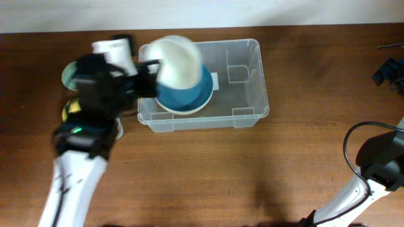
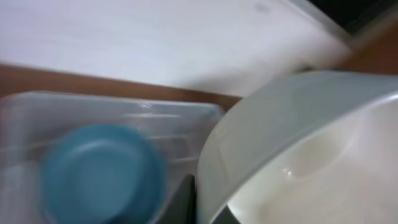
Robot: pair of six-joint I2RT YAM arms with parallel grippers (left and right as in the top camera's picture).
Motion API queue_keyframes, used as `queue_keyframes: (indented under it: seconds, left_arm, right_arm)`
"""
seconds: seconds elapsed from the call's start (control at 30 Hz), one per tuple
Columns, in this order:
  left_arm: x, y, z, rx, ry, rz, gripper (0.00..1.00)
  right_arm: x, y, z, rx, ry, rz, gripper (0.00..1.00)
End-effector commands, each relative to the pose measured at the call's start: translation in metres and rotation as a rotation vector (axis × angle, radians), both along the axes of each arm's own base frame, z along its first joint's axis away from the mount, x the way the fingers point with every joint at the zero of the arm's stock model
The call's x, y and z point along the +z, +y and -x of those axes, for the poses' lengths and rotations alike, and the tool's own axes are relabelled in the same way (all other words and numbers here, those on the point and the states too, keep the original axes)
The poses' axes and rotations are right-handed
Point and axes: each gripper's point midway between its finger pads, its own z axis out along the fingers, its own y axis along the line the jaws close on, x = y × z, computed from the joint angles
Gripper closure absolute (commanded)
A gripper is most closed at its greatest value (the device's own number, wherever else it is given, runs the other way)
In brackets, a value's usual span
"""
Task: Pack container
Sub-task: 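Lift the white bowl and carry it right into the bin, then lower the white bowl into the bin's right side, open left gripper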
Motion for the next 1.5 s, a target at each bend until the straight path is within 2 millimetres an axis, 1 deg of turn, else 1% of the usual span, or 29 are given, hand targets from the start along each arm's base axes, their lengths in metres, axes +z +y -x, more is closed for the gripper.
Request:
queue_keyframes:
  seconds: [0.0,0.07,0.1,0.13,0.2,0.27,0.33,0.5,0.67,0.87,0.93,1.03,1.23,1.33,1.47]
  left_arm:
    - [-0.016,-0.052,-0.008,-0.099,0.007,-0.002,0.94]
    - [-0.028,-0.082,-0.013,-0.156,0.002,0.000,0.91]
    - [-0.039,-0.099,-0.016,-0.187,0.007,-0.002,0.91]
    - [-0.043,-0.104,-0.018,-0.196,0.010,-0.003,0.91]
    - [-0.058,-0.118,-0.023,-0.218,0.024,-0.009,0.91]
    - [-0.073,-0.127,-0.027,-0.229,0.046,-0.017,0.92]
    - [-0.089,-0.132,-0.032,-0.225,0.069,-0.034,0.92]
    - [-0.127,-0.132,-0.047,-0.155,0.118,-0.101,0.92]
    - [-0.147,-0.138,-0.055,-0.161,0.125,-0.115,0.92]
    - [-0.174,-0.139,-0.063,-0.122,0.149,-0.157,0.91]
    - [-0.179,-0.140,-0.067,-0.106,0.142,-0.170,0.91]
    - [-0.183,-0.140,-0.074,-0.087,0.120,-0.182,0.92]
    - [-0.182,-0.122,-0.093,0.043,0.063,-0.230,0.92]
    - [-0.177,-0.125,-0.100,0.031,0.007,-0.251,0.91]
    - [-0.177,-0.128,-0.105,0.032,0.009,-0.256,0.92]
  right_arm:
    - [0.002,-0.001,0.001,-0.011,0.001,0.015,0.01]
    - [0.002,-0.001,0.001,-0.011,0.001,0.015,0.01]
    - [0.002,-0.001,0.001,-0.011,0.001,0.015,0.01]
    - [0.002,-0.001,0.001,-0.011,0.001,0.015,0.01]
    - [0.002,-0.001,0.001,-0.011,0.001,0.015,0.01]
    - [0.002,-0.001,0.001,-0.011,0.001,0.015,0.01]
    - [0.002,-0.001,0.001,-0.011,0.001,0.015,0.01]
    - [0.002,-0.001,0.001,-0.011,0.001,0.015,0.01]
    - [0.002,-0.001,0.001,-0.011,0.001,0.015,0.01]
    - [0.002,-0.001,0.001,-0.011,0.001,0.015,0.01]
    - [0.002,-0.001,0.001,-0.011,0.001,0.015,0.01]
    - [0.002,-0.001,0.001,-0.011,0.001,0.015,0.01]
    - [0.002,-0.001,0.001,-0.011,0.001,0.015,0.01]
    - [0.002,-0.001,0.001,-0.011,0.001,0.015,0.01]
    - [0.002,-0.001,0.001,-0.011,0.001,0.015,0.01]
